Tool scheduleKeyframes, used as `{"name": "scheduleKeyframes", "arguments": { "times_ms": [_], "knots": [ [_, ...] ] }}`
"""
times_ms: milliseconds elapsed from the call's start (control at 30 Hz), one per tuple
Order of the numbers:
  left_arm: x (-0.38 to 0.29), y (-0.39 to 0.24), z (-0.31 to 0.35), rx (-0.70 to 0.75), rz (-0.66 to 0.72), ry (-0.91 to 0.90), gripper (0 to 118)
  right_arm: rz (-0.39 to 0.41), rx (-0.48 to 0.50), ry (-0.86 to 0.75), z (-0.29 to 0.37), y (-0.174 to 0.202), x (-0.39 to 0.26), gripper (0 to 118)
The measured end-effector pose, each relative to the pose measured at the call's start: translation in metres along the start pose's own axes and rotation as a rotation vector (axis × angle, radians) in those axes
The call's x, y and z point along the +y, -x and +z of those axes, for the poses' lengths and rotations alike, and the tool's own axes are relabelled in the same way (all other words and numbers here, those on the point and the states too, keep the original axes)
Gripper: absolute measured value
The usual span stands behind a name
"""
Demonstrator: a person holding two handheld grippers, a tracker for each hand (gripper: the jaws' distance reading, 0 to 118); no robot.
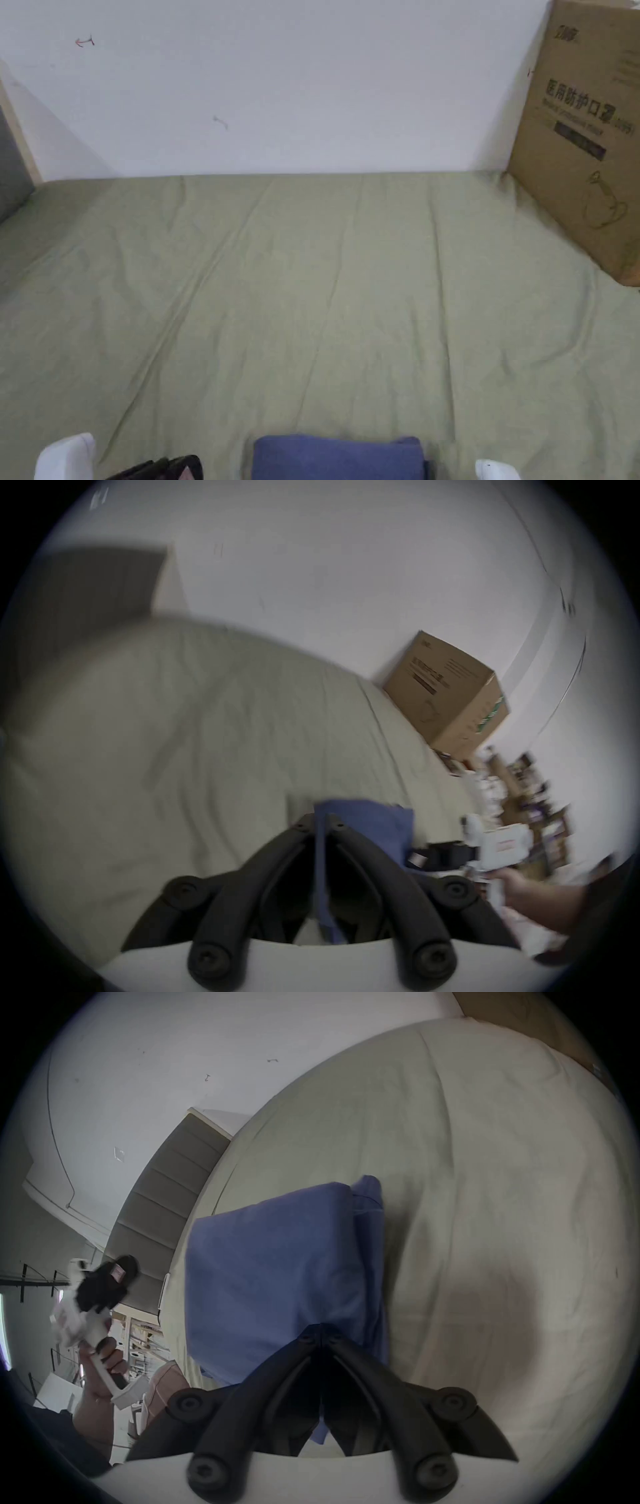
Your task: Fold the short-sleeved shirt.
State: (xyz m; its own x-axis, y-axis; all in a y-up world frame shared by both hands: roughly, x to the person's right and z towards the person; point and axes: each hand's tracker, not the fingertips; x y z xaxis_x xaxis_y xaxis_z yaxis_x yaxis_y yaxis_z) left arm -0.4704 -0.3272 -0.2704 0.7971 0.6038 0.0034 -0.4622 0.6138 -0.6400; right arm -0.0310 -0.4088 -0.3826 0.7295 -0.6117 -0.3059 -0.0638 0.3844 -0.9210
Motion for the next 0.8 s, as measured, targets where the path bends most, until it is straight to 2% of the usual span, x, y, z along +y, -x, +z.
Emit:
{"name": "scheduleKeyframes", "arguments": {
  "times_ms": [33, 100, 133, 167, 200, 267, 300, 400, 500, 533, 567, 600, 667, 700, 733, 800],
  "knots": [
    [0.000, 0.004, -0.008, -0.039, 0.052, 0.039, 39, -0.014, 0.015, 0.002, 0.001, 0.000, 0.000, 0],
    [-0.003, 0.023, -0.028, -0.102, 0.096, 0.119, 114, -0.021, 0.017, 0.004, 0.002, -0.002, 0.001, 0],
    [-0.007, 0.030, -0.040, -0.141, 0.120, 0.163, 118, -0.017, 0.016, 0.004, 0.001, -0.001, 0.000, 0],
    [-0.016, 0.057, -0.051, -0.213, 0.155, 0.157, 114, -0.011, 0.014, 0.004, 0.000, 0.000, 0.000, 0],
    [-0.021, 0.066, -0.063, -0.231, 0.190, 0.199, 116, -0.008, 0.013, 0.004, 0.000, 0.000, 0.000, 0],
    [-0.032, 0.078, -0.100, -0.340, 0.288, 0.340, 116, -0.012, 0.017, 0.002, -0.001, -0.001, -0.001, 0],
    [-0.031, 0.061, -0.106, -0.402, 0.321, 0.417, 118, -0.030, 0.025, 0.001, 0.000, -0.003, -0.001, 0],
    [-0.020, 0.032, -0.141, -0.506, 0.162, 0.361, 118, -0.074, 0.042, -0.008, 0.000, -0.006, -0.003, 0],
    [-0.022, 0.061, -0.171, -0.592, 0.312, 0.356, 118, -0.092, 0.051, -0.022, 0.000, -0.007, -0.006, 0],
    [-0.024, 0.067, -0.176, -0.661, 0.389, 0.348, 111, -0.101, 0.055, -0.029, 0.000, -0.007, -0.008, 0],
    [-0.029, 0.066, -0.178, -0.695, 0.442, 0.358, 89, -0.108, 0.057, -0.035, 0.001, -0.008, -0.009, 0],
    [-0.031, 0.068, -0.180, -0.667, 0.460, 0.358, 29, -0.113, 0.059, -0.039, 0.001, -0.008, -0.009, 0],
    [-0.044, 0.063, -0.191, -0.414, 0.423, 0.417, 24, -0.124, 0.058, -0.042, 0.001, -0.007, -0.010, 0],
    [-0.047, 0.060, -0.182, -0.377, 0.381, 0.403, 24, -0.126, 0.056, -0.041, 0.001, -0.007, -0.010, 0],
    [-0.035, 0.049, -0.177, -0.495, 0.361, 0.338, 25, -0.126, 0.052, -0.042, 0.001, -0.007, -0.009, 0],
    [-0.029, 0.040, -0.172, -0.405, 0.325, 0.408, 25, -0.110, 0.039, -0.038, 0.004, -0.001, -0.007, 0]
  ]
}}
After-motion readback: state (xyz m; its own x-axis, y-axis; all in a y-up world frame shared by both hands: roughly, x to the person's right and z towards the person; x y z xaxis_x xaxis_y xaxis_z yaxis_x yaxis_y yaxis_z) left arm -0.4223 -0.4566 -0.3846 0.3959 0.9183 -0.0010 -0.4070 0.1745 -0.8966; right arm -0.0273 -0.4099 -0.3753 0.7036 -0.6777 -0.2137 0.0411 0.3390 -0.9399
